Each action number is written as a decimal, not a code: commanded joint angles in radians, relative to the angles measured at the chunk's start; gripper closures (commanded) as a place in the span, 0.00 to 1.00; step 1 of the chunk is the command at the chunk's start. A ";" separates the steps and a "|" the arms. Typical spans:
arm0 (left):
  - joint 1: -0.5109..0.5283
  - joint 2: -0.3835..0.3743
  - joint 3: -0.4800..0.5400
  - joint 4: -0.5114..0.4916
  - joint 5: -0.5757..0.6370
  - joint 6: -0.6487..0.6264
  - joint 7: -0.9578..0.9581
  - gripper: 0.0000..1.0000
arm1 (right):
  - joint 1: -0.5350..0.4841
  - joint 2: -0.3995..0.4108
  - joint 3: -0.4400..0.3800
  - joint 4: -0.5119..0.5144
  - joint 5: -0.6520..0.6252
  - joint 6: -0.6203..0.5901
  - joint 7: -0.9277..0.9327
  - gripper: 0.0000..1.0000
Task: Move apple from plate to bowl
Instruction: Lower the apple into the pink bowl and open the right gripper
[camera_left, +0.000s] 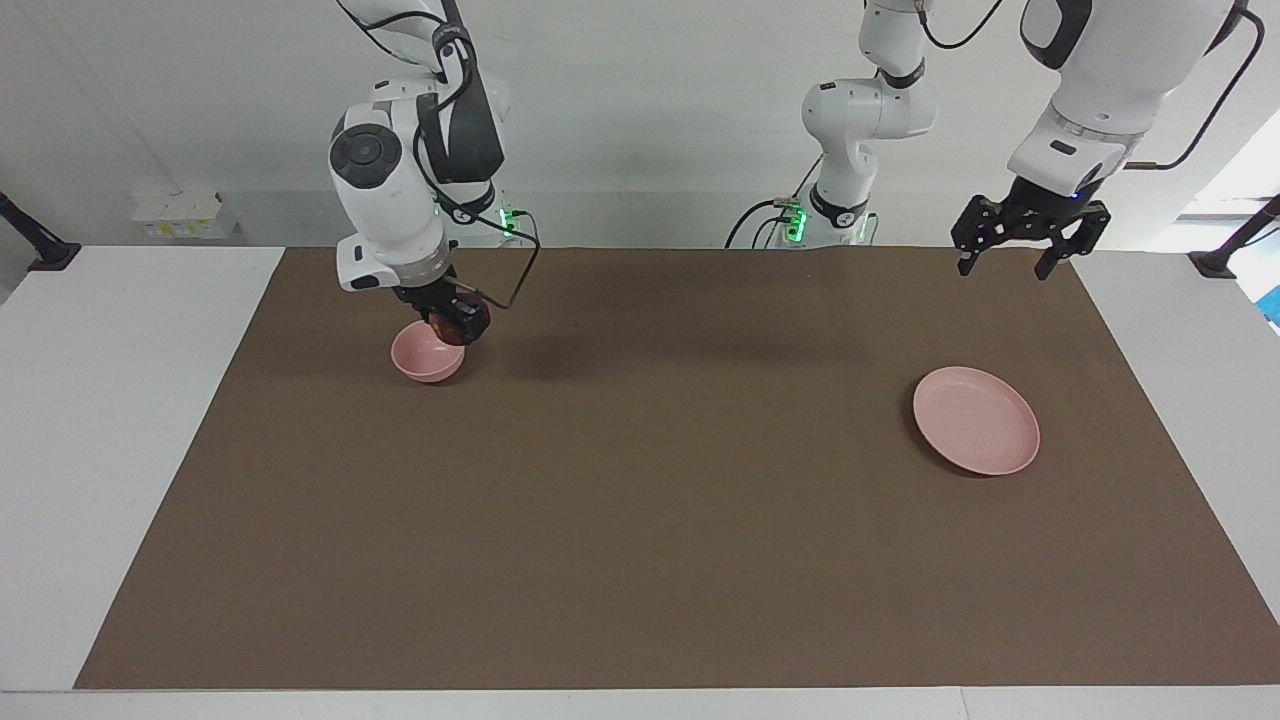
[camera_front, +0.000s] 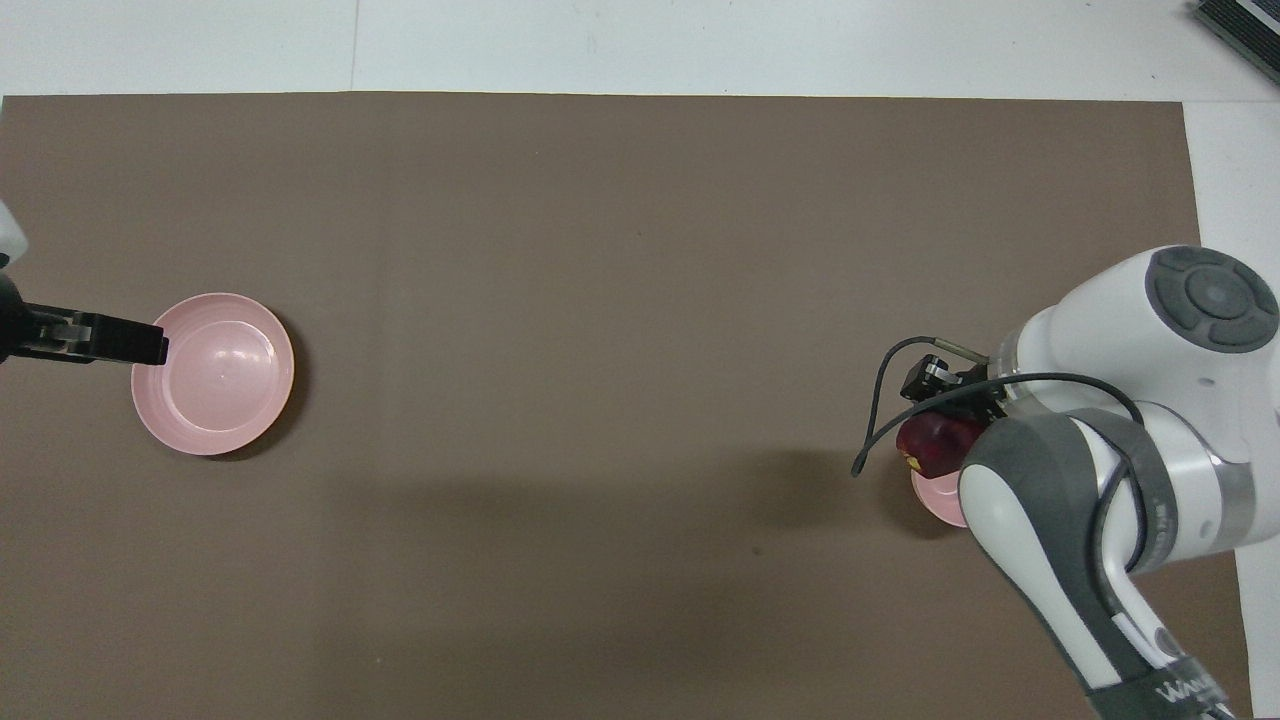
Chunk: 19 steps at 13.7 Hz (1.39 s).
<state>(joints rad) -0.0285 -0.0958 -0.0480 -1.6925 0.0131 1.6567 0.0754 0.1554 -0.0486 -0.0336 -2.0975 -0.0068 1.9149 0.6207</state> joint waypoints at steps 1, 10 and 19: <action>0.015 0.031 -0.007 0.040 0.008 0.006 0.012 0.00 | -0.094 -0.069 0.014 -0.149 -0.022 0.119 -0.134 1.00; 0.019 0.018 0.005 0.093 -0.094 -0.093 0.012 0.00 | -0.143 -0.057 0.014 -0.319 -0.022 0.336 -0.199 0.00; 0.016 0.001 0.004 0.083 -0.047 -0.118 0.003 0.00 | -0.149 -0.013 0.014 0.118 -0.024 -0.045 -0.534 0.00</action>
<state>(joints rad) -0.0192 -0.0905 -0.0412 -1.6224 -0.0492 1.5660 0.0757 0.0212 -0.1043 -0.0236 -2.0944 -0.0112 1.9423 0.1797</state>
